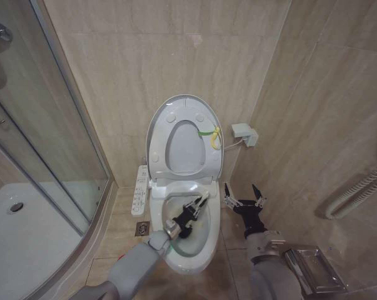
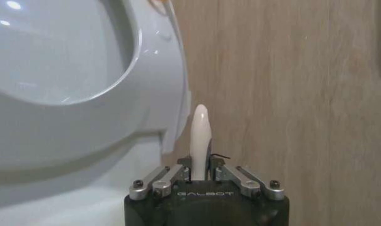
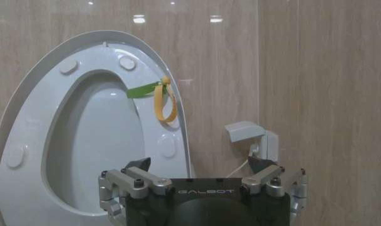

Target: Open the toilet lid, clean the toilet bowl with a toilet brush, close the toilet lid, and flush.

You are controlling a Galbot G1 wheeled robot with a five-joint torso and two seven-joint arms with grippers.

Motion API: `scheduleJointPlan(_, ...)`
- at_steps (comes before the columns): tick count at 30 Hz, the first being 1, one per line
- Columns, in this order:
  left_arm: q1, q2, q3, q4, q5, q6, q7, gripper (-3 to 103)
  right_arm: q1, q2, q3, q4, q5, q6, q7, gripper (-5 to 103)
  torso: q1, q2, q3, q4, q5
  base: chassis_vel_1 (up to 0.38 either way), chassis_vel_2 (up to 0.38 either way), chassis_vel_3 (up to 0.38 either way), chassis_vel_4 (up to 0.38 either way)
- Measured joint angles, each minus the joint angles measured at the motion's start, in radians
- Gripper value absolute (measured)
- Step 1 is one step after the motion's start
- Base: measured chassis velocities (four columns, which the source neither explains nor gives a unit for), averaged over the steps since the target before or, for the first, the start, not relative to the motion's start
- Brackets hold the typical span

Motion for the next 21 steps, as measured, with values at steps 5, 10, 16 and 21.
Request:
scheduleJointPlan(5, 0.002, -0.026, 0.002, 0.032, -0.020, -0.006, 0.016, 19, 0.000, 0.000, 0.000, 0.000, 0.000, 0.000, 0.000, 100, 0.000, 0.000, 0.000, -0.0004, 0.0000, 0.000, 0.000, 0.000, 0.000)
scheduleJointPlan(10, 0.011, 0.010, -0.001, 0.060, -0.008, 0.005, 0.035, 19, 0.000, 0.000, 0.000, 0.000, 0.000, 0.000, 0.000, 100, 0.000, 0.000, 0.000, -0.0001, -0.0002, 0.000, 0.000, 0.000, 0.000)
scheduleJointPlan(16, 0.005, 0.041, -0.011, 0.031, 0.026, 0.008, 0.015, 19, 0.000, 0.000, 0.000, 0.000, 0.000, 0.000, 0.000, 100, 0.000, 0.000, 0.000, 0.0000, 0.0001, 0.000, 0.000, 0.000, 0.000)
scheduleJointPlan(21, 0.005, -0.004, -0.002, -0.005, -0.006, -0.014, 0.001, 19, 0.000, 0.000, 0.000, 0.000, 0.000, 0.000, 0.000, 100, 0.000, 0.000, 0.000, -0.0004, -0.0001, 0.000, 0.000, 0.000, 0.000)
